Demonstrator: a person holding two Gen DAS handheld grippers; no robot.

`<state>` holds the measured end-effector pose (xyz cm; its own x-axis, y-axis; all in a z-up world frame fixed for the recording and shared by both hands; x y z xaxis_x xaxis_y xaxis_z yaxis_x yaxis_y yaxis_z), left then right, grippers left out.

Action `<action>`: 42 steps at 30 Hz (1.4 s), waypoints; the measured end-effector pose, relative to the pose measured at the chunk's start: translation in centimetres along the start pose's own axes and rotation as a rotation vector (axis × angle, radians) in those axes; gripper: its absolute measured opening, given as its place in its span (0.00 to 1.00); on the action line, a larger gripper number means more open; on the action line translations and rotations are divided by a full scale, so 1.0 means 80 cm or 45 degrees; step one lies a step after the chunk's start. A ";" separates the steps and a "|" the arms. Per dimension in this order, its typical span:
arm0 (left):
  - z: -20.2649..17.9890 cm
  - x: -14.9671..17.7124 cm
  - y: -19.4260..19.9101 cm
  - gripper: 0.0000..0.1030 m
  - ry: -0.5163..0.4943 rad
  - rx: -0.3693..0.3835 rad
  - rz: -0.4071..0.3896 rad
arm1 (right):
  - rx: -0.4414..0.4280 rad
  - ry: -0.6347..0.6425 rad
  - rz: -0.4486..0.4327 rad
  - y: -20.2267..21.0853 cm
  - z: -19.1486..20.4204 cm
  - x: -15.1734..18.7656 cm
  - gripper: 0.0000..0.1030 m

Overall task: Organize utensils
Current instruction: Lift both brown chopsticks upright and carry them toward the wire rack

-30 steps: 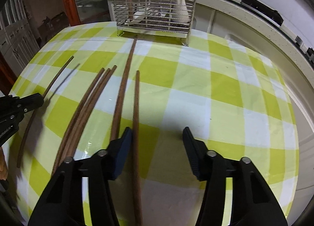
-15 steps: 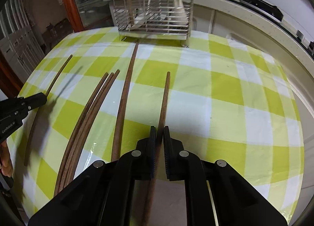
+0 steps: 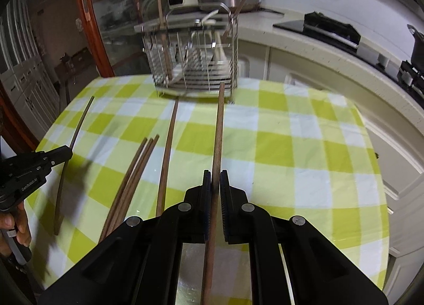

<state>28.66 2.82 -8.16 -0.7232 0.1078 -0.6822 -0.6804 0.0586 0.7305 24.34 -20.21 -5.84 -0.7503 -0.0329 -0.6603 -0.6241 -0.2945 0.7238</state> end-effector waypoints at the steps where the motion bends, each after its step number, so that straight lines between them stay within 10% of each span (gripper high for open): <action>1: -0.001 -0.003 0.004 0.06 0.003 0.003 -0.010 | 0.004 0.000 -0.010 0.004 0.000 -0.003 0.09; 42: -0.011 -0.069 0.089 0.06 0.039 -0.008 -0.251 | 0.071 -0.011 -0.230 0.090 -0.010 -0.048 0.09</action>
<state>27.70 1.77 0.79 -0.5791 0.0648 -0.8127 -0.8098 0.0691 0.5826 22.90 -22.95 1.78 -0.6266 0.0241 -0.7790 -0.7598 -0.2414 0.6037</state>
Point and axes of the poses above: each gripper's, at about its wrist camera, not at the fingertips, and y roughly against the way its jaws point, z to its left, x to its underside, the point moved 10 cm from there along -y, roughly the way its jaws point, and after that the axes turned 9 degrees about -x, right-handed, at the moved point
